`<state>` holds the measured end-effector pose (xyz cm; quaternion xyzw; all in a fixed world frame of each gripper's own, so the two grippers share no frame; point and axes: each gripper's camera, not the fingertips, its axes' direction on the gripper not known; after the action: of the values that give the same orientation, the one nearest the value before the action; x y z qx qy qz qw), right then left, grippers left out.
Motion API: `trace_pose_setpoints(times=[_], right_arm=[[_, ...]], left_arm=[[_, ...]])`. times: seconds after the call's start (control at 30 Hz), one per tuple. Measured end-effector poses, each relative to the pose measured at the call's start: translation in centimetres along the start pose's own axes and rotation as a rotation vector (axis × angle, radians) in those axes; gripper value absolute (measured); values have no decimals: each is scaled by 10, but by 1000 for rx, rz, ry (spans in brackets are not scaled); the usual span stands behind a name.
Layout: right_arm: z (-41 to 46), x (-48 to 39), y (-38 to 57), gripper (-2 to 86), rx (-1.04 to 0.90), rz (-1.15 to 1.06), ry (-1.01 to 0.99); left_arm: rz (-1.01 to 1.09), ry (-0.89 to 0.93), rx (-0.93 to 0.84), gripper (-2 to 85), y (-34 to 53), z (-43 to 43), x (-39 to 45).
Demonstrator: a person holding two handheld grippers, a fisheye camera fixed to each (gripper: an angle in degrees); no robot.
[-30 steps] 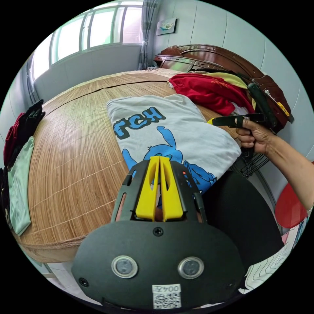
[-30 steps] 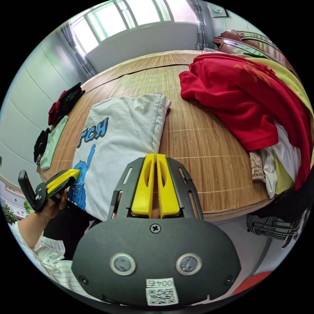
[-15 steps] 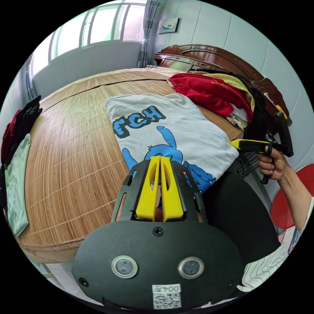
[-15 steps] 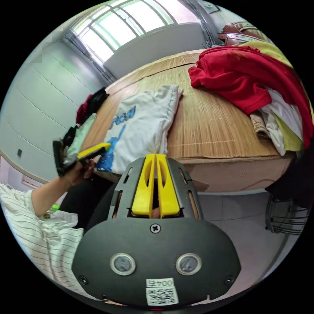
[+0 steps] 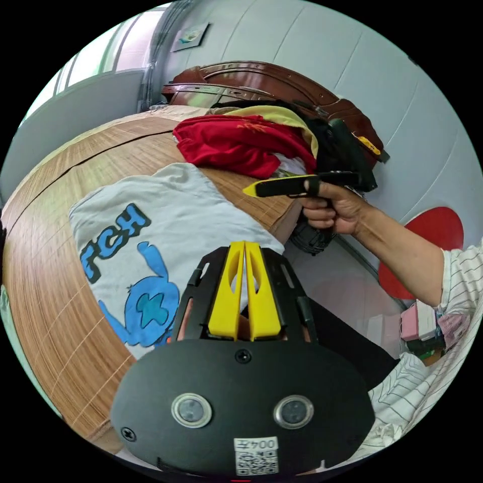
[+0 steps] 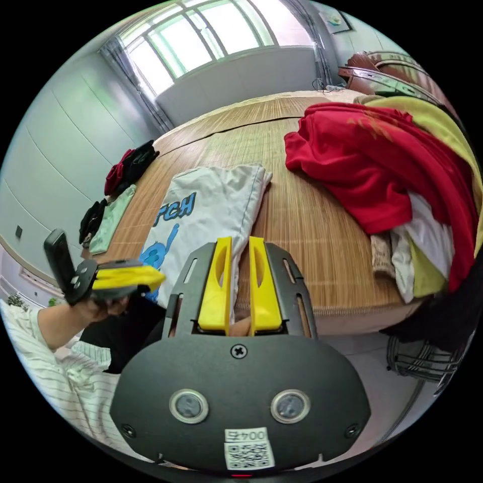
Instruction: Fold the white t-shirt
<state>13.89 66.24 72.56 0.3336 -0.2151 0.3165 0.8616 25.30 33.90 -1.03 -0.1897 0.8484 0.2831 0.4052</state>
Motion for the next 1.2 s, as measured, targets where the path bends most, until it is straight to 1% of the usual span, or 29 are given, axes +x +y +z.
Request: trace_pose_setpoints(times=[0.07, 0.13, 0.27, 0.33, 0.4, 0.47, 0.53, 0.6, 0.63, 0.67, 0.7, 0.73, 0.8, 0.83, 0.9, 1.03, 1.13, 1.2], right_arm=[[11, -2, -36, 17, 4, -53, 27], [19, -3, -59, 3, 4, -102, 37], [44, 16, -104, -4, -77, -155, 83], [57, 34, -116, -2, -146, -147, 119], [52, 53, -122, 5, -143, -129, 85], [23, 77, -126, 41, -128, -71, 26], [-14, 93, -120, 54, -86, -26, -47], [-60, 107, -102, 57, -16, 27, -169], [-89, 114, -87, 59, 25, 56, -260], [-114, 118, -71, 61, 56, 77, -334], [-125, 119, -64, 61, 67, 86, -358], [-144, 118, -50, 62, 74, 88, -392], [-165, 113, -32, 64, 79, 84, -426], [-174, 109, -23, 65, 78, 86, -456], [-181, 106, -14, 67, 66, 102, -500], [-178, 112, -7, 85, 13, 210, -615], [-185, 114, -12, 103, -32, 220, -596], [-190, 123, -15, 113, -61, 238, -590]], left_arm=[[19, 10, 5, 2, -9, 13, 2], [35, 44, -22, 2, -15, 27, 2], [59, 80, -228, 2, -10, 72, -6], [29, 104, -204, 3, -3, 75, -17], [-5, 135, -187, 5, 0, 71, -29], [10, 139, -165, 7, 3, 57, -32], [1, 143, -125, 11, 13, 32, -39], [-98, 141, -62, 24, 43, -9, -63], [-139, 138, -52, 30, 54, -19, -71], [-229, 125, -43, 46, 77, -38, -90], [-315, 103, -49, 69, 101, -53, -109], [-356, 89, -57, 74, 112, -60, -118], [-526, 63, -68, 91, 157, -80, -153], [-569, 76, -64, 95, 167, -82, -161], [-695, 170, -51, 105, 194, -78, -188], [-789, 269, -37, 117, 214, -54, -217], [-853, 345, 14, 113, 222, -44, -235], [-865, 390, 29, 67, 226, -43, -244]])
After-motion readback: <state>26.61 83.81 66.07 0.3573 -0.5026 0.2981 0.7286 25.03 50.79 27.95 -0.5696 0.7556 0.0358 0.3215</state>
